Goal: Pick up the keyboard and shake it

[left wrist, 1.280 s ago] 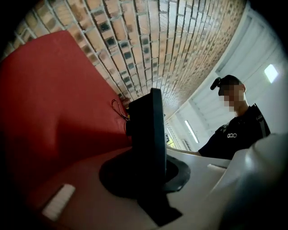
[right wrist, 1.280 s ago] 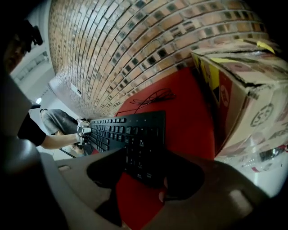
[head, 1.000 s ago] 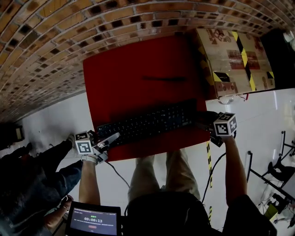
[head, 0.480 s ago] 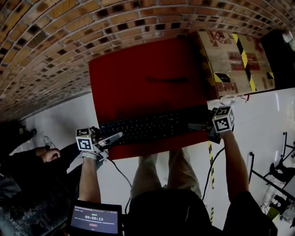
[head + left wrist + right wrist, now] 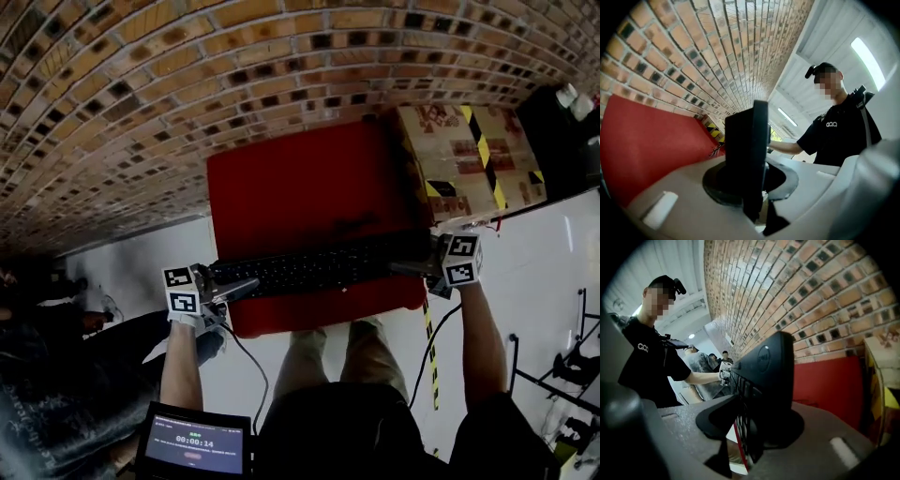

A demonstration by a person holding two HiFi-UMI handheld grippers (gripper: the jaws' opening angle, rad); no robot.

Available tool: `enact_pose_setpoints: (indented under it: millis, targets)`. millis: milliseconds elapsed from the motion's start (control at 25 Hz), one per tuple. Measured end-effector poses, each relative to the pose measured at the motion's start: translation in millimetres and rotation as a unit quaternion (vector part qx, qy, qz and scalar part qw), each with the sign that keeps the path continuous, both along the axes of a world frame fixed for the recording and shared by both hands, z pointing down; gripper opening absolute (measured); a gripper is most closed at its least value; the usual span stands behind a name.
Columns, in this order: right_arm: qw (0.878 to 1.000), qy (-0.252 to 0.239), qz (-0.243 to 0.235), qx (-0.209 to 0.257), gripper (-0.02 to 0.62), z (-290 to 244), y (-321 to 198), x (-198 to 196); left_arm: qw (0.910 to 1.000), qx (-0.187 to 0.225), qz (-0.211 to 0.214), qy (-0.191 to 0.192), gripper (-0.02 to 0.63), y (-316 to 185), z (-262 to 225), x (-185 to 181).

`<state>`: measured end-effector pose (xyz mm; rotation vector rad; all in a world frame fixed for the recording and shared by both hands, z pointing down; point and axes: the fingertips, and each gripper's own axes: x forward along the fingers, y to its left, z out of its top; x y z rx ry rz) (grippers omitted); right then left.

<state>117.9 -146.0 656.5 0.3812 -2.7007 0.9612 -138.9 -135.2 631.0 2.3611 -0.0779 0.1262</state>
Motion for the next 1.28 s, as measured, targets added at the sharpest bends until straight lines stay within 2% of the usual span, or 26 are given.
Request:
enact_pose_setpoints:
  millis: [120, 320, 480, 600, 920, 1120, 1280]
  targets:
    - [0.999, 0.006, -0.002, 0.034, 0.143, -15.8, -8.3, 2.5, 0.9992, 0.039, -0.002, -0.012, 0.092, -8.4, -13.7, 2.8]
    - [0.995, 0.026, -0.015, 0.095, 0.133, -47.5, -10.9, 5.9, 0.9952, 0.098, -0.002, -0.005, 0.095, -12.3, -41.5, 5.6]
    - [0.982, 0.039, -0.018, 0.181, 0.135, -91.2, -23.9, 5.7, 0.9856, 0.168, -0.017, -0.001, 0.107, -23.1, -75.7, 5.2]
    - [0.968, 0.044, -0.023, 0.247, 0.135, -130.3, -31.1, 4.2, 0.9742, 0.224, -0.029, -0.005, 0.118, -30.8, -107.8, 3.4]
    - [0.912, 0.055, -0.021, 0.405, 0.15, -232.2, -48.6, -2.2, 0.9266, 0.372, -0.054, -0.015, 0.132, -47.6, -204.1, -1.0]
    - [0.872, 0.032, -0.003, 0.488, 0.153, -295.8, -55.6, -5.5, 0.875, 0.478, -0.066, -0.043, 0.14, -53.0, -268.0, -0.9]
    - [0.85, 0.034, -0.002, 0.526, 0.156, -317.7, -66.2, -6.2, 0.85, 0.52, -0.073, -0.037, 0.143, -61.5, -291.9, -3.2]
